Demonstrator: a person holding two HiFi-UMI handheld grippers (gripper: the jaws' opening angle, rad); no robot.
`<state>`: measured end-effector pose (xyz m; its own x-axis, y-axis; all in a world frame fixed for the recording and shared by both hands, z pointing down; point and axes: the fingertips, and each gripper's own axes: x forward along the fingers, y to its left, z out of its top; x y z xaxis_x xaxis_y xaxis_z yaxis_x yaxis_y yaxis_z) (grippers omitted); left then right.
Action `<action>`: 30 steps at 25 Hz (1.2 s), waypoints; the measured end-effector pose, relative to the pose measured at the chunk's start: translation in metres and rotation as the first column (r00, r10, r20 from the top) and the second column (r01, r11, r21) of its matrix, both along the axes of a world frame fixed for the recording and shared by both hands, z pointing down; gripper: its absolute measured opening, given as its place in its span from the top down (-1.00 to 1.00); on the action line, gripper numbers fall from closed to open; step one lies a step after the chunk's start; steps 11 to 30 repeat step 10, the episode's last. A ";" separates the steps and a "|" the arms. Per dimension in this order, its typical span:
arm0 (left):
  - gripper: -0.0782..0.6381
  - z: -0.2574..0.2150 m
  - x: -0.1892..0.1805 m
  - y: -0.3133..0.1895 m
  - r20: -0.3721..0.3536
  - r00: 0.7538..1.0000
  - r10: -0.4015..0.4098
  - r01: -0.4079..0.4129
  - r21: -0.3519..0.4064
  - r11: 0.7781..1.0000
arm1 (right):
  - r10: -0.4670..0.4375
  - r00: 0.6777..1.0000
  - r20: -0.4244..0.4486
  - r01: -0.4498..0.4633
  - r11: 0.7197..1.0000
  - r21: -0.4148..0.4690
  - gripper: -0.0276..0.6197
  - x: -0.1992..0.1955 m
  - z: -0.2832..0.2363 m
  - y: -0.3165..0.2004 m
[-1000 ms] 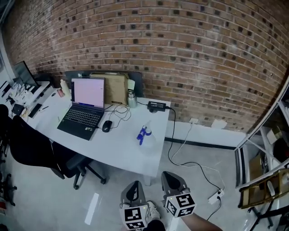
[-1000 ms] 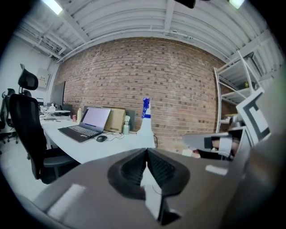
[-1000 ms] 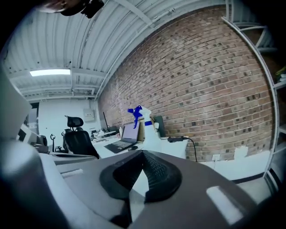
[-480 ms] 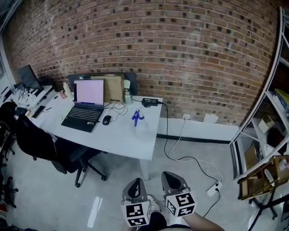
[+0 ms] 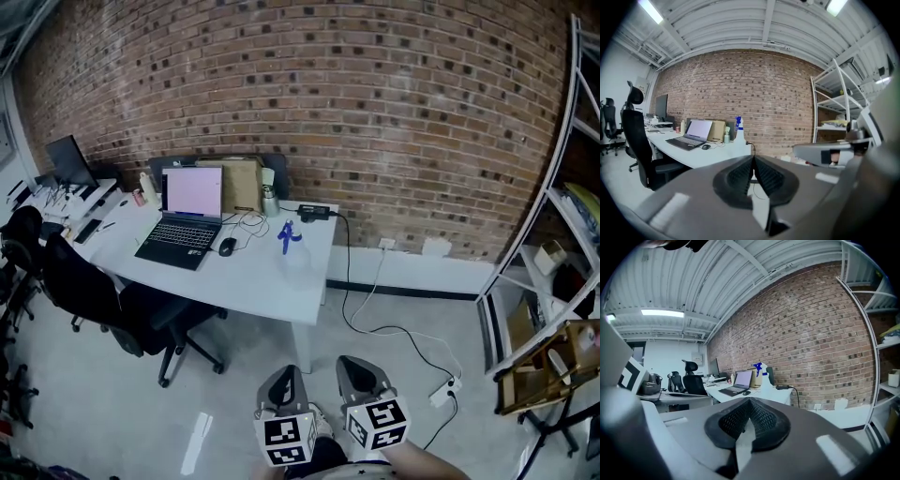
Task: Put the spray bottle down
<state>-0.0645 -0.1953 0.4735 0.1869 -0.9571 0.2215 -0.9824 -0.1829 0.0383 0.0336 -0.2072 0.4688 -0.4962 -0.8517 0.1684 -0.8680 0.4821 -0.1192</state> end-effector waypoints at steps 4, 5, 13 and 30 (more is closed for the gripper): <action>0.76 -0.002 -0.004 0.000 -0.002 1.000 -0.008 0.008 0.009 1.000 | -0.010 1.000 -0.005 0.010 1.000 0.013 0.92 -0.003 -0.002 0.004; 0.76 -0.003 -0.005 0.000 -0.004 1.000 -0.010 0.010 0.011 1.000 | -0.013 1.000 -0.006 0.013 1.000 0.013 0.92 -0.004 -0.003 0.004; 0.76 -0.013 -0.010 -0.002 0.005 1.000 -0.015 0.015 0.027 1.000 | -0.029 1.000 -0.010 0.029 0.999 0.019 0.92 -0.010 -0.010 0.003; 0.76 -0.013 -0.010 -0.002 0.005 1.000 -0.015 0.015 0.027 1.000 | -0.029 1.000 -0.010 0.029 0.999 0.019 0.92 -0.010 -0.010 0.003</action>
